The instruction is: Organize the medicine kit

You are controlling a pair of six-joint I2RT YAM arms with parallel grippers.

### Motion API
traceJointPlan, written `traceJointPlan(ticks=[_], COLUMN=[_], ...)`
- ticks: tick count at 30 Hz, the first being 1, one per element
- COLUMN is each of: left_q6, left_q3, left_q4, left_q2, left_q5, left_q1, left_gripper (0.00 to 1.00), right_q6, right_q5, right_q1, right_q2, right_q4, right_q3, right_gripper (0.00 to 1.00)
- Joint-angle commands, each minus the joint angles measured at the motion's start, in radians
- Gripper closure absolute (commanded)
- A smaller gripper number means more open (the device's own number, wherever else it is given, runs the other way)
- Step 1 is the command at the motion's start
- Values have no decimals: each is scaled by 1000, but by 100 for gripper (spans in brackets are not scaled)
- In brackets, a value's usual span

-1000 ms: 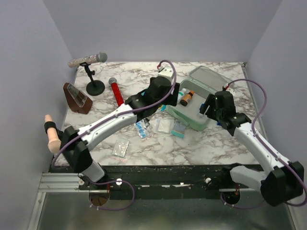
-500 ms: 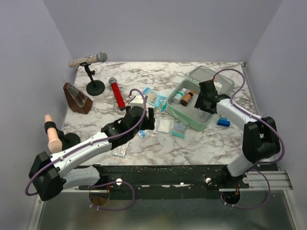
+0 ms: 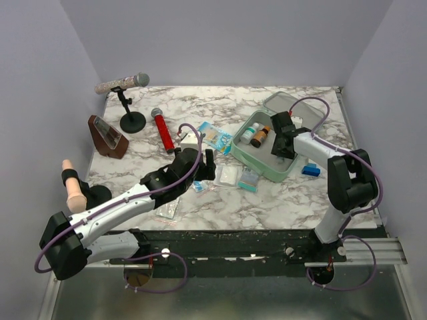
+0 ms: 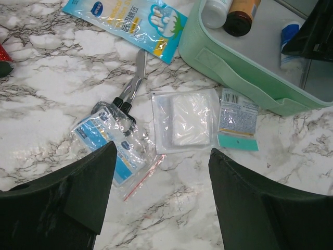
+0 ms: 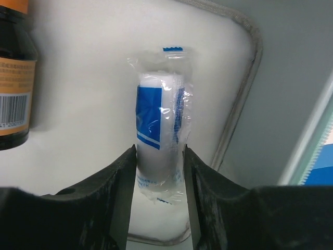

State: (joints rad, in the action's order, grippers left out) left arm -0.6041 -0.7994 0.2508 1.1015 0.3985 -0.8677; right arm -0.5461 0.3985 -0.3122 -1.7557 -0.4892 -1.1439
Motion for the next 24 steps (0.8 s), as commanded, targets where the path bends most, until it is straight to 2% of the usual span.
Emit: traceJointPlan(ticks=[1,6,15,18,24], left_q6=[-14,-22,-43,-43,-43], left_q3=[9,19,39,42,52], left_q4=[-16,-12,8,15,18], left_q2=[14,6,-11,-8,-8], left_q5=[14,14,13,11,14], left_q1=[1,1,1,1,1], left_gripper=[18,19,19,19,19], right_q6=[-44,-126,-238,-252,-278], right_q5=[-87,-177,-211,-230,-214], right_q1=[5,5,9,9,9], right_q2=[15,18,-79,-123,-119], right_q4=[20,63,129,107,106], right_q3=[-20,-56,-128,-166,-157], right_gripper=[54,59,64,60,30])
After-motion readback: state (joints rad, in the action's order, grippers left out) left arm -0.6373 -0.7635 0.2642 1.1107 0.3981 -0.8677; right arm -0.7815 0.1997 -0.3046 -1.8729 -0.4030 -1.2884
